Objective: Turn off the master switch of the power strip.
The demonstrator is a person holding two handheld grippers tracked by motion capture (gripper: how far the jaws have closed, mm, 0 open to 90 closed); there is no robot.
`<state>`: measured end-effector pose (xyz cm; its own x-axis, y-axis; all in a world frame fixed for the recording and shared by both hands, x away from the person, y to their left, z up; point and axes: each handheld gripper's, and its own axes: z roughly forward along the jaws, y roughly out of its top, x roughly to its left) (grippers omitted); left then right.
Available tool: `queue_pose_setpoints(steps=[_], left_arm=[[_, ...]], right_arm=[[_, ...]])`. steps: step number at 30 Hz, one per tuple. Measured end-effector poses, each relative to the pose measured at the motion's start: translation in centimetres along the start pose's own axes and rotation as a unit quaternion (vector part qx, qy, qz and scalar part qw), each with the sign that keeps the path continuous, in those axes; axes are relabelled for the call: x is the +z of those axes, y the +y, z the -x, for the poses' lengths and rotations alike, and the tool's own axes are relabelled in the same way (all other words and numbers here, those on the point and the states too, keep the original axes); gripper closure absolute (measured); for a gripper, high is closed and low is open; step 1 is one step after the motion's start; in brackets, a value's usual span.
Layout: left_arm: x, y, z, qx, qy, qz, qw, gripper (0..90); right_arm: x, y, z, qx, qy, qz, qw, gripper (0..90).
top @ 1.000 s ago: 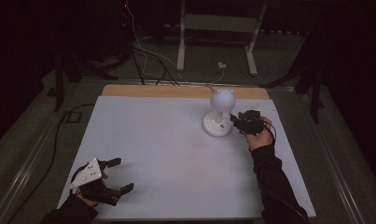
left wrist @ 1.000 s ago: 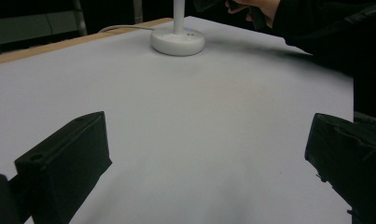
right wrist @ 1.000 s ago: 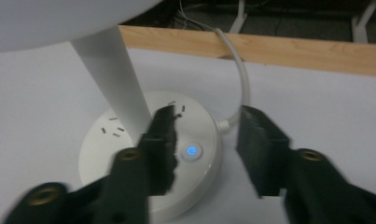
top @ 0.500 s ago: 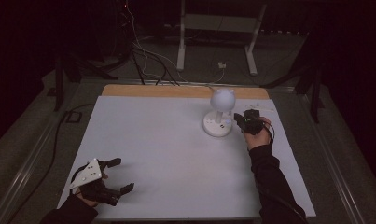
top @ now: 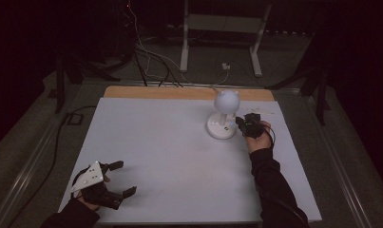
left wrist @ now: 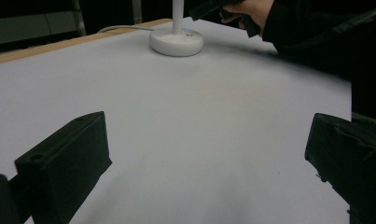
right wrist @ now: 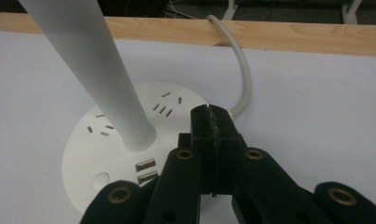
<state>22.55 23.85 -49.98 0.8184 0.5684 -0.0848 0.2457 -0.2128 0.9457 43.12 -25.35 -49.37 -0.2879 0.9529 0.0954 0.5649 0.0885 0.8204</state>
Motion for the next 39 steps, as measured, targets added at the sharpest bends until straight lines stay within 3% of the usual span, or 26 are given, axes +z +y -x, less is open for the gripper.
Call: queue_pose_setpoints(steps=[4, 23, 39], left_arm=[[0.0, 0.0, 0.0, 0.002, 0.000, -0.001, 1.0000, 0.4], [0.0, 0.0, 0.1, 0.006, 0.000, -0.003, 1.0000, 0.4], [0.1, 0.0, 0.1, 0.006, 0.000, -0.005, 1.0000, 0.4]], right_arm=[[0.4, -0.2, -0.5, -0.020, -0.006, -0.003, 0.9998, 90.0], [1.6, -0.7, -1.0, -0.021, -0.007, -0.007, 0.9997, 90.0], [2.1, -1.2, -1.2, -0.050, -0.019, 0.001, 0.9986, 90.0]])
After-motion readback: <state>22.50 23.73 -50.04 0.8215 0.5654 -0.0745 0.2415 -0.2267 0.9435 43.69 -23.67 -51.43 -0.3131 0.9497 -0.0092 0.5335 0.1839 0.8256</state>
